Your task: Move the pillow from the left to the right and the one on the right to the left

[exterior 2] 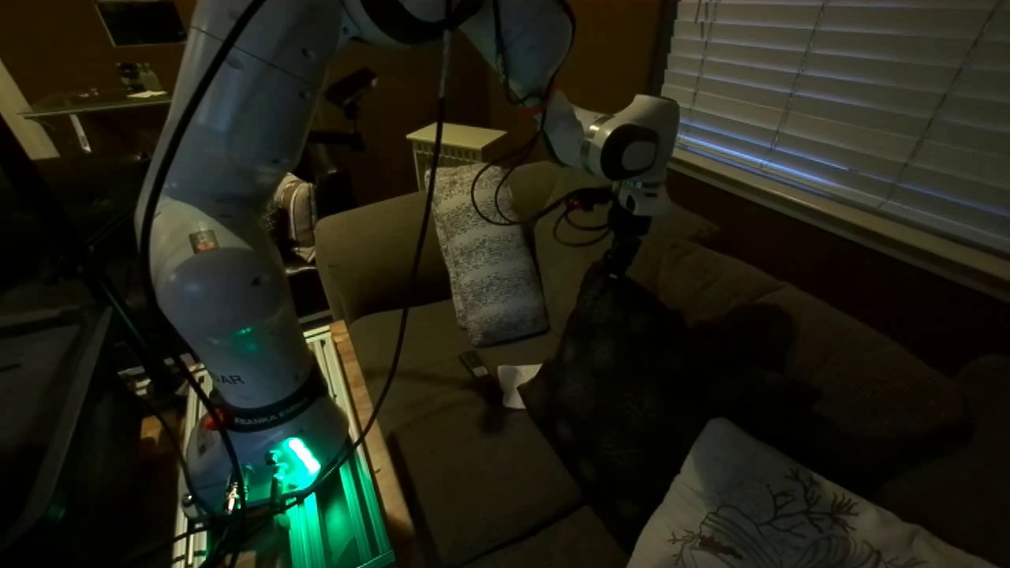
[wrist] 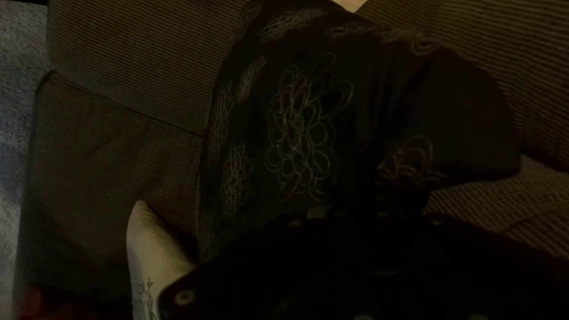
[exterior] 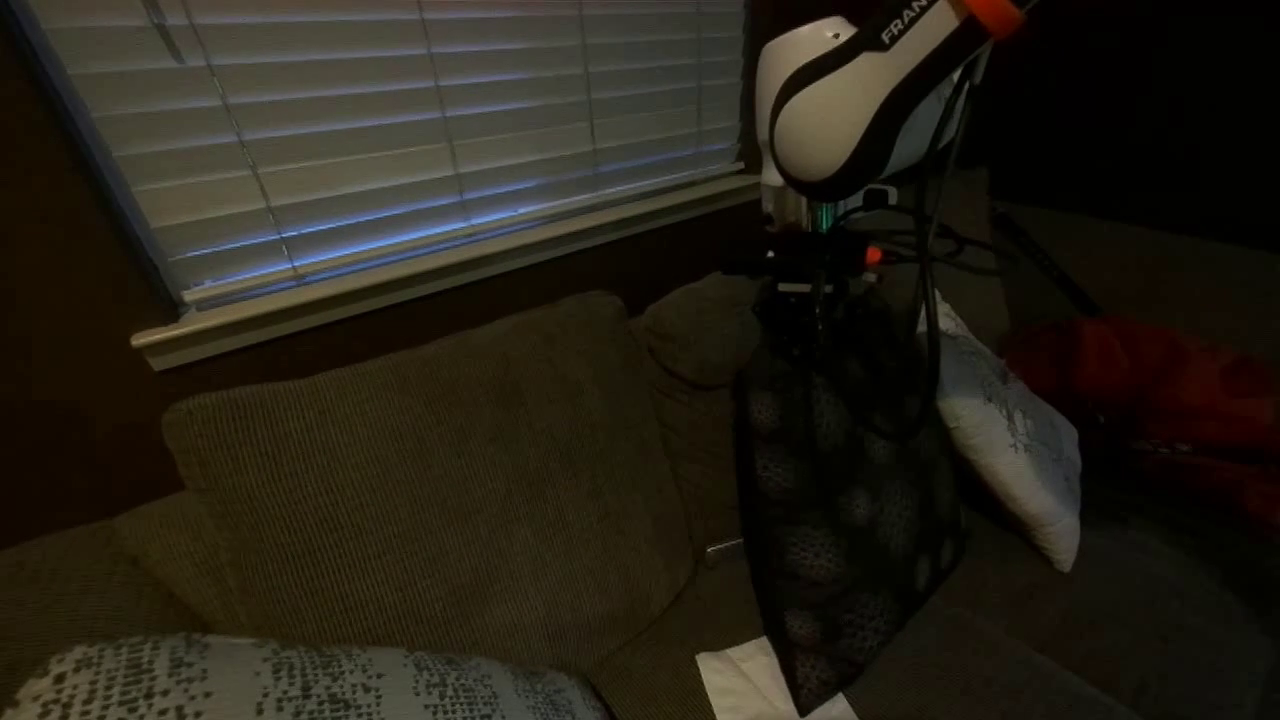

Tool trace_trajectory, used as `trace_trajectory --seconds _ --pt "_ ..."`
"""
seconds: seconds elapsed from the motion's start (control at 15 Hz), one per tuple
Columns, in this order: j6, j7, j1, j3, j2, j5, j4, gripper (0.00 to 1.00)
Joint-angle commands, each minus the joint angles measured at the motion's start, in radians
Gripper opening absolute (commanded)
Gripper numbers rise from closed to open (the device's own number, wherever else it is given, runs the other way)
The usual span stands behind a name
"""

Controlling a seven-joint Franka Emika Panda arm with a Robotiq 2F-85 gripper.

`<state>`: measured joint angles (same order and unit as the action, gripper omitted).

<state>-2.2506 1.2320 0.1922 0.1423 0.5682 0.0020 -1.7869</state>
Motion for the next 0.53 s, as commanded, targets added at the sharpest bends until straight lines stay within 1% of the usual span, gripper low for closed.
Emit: trace_trajectory --seconds 0.0,0.47 --pt "0.03 0.084 0.034 -0.007 0.0 -0.055 0.061 0.01" --pt "0.056 0.178 0.079 -0.018 0.061 -0.099 0.157 0.01"
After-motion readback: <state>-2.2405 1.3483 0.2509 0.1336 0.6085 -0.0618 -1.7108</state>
